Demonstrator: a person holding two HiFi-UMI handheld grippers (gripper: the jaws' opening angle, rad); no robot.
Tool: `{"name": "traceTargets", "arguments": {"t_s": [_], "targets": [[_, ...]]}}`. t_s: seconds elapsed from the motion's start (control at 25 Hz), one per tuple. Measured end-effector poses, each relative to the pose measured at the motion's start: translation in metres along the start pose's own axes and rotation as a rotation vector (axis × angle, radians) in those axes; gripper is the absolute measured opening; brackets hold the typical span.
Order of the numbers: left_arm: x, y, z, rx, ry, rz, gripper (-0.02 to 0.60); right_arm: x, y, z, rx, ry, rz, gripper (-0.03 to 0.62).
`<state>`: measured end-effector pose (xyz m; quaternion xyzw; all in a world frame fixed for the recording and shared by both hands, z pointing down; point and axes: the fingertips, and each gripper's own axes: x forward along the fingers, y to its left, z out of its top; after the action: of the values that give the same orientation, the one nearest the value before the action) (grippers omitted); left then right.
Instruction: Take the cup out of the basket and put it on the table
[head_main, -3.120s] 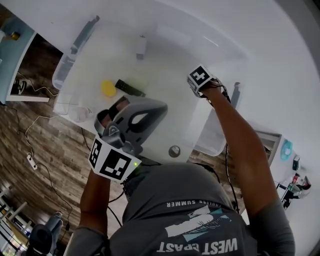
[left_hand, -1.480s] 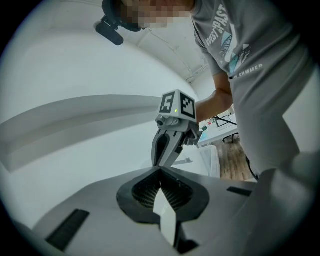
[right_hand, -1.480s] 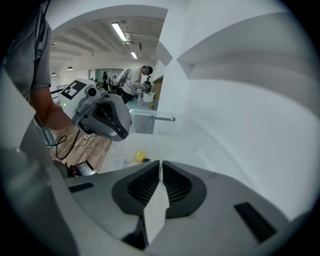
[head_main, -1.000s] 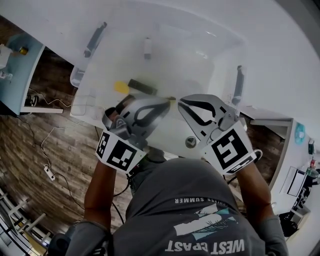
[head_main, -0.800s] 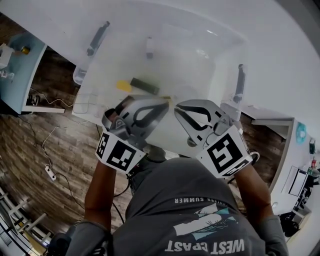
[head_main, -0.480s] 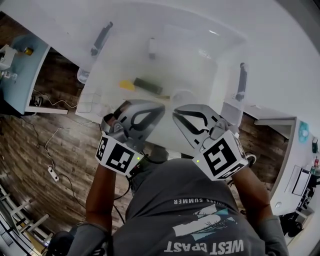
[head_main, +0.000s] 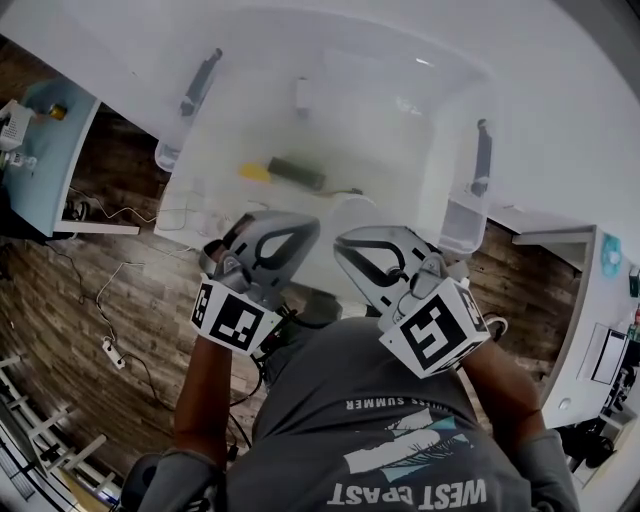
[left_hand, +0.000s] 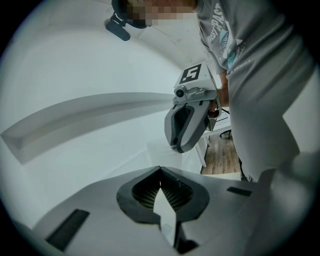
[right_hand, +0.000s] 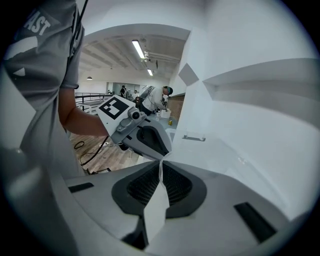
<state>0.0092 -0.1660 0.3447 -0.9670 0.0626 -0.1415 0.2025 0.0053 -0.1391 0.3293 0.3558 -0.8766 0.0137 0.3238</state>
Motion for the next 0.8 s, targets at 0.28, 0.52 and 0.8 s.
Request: {"name": "traceTargets", "arguments": {"t_s": [0.28, 0.52, 0.8], "targets": [[-0.003, -0.006, -0.011, -0.020, 0.017, -0.003, 0.011, 0.003, 0.027, -0.002, -0.042, -0.011, 0.078, 0.032], [-0.006, -0.008, -0.021, -0.039, 0.040, -0.003, 0.011, 0.015, 0.037, -0.022, -0.033, 0.026, 0.120, 0.032], [-0.002, -0.011, -0.033, -0.065, 0.064, -0.010, 0.011, 0.043, 0.039, -0.076, 0.034, 0.108, 0.159, 0.032]]}}
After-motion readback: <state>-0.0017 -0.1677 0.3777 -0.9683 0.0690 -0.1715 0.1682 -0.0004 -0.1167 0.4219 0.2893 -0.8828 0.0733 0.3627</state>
